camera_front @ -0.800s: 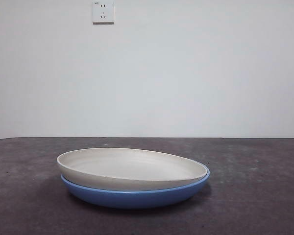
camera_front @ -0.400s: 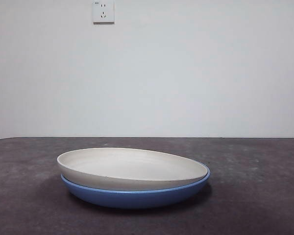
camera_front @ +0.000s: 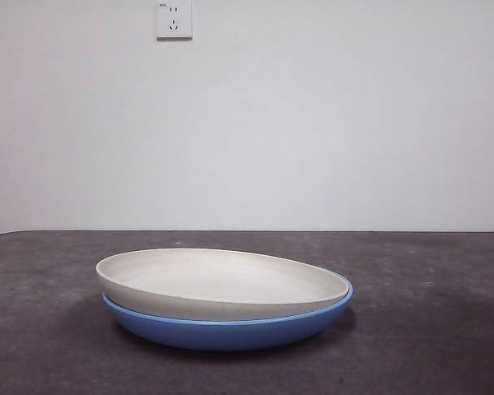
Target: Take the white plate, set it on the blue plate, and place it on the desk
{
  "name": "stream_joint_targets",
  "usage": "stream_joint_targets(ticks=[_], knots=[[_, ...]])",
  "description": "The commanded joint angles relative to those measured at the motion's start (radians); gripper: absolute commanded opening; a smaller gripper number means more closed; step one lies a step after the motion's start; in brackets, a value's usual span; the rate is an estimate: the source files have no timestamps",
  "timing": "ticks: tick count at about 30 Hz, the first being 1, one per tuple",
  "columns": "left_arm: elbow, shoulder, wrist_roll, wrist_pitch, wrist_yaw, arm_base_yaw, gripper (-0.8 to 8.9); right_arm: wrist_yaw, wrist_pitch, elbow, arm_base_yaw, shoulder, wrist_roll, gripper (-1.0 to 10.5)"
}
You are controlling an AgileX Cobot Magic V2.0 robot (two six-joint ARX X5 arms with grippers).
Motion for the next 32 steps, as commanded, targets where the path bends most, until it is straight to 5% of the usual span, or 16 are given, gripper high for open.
stream_joint_targets(ticks=[1, 32], knots=[[-0.021, -0.002, 0.003, 0.009, 0.002, 0.002, 0.20, 0.061, 0.018, -0.019, -0.002, -0.022, 0.026, 0.1], [-0.021, -0.001, 0.003, 0.009, 0.002, 0.002, 0.20, 0.098, -0.039, -0.068, 0.013, -0.038, 0.073, 0.1]])
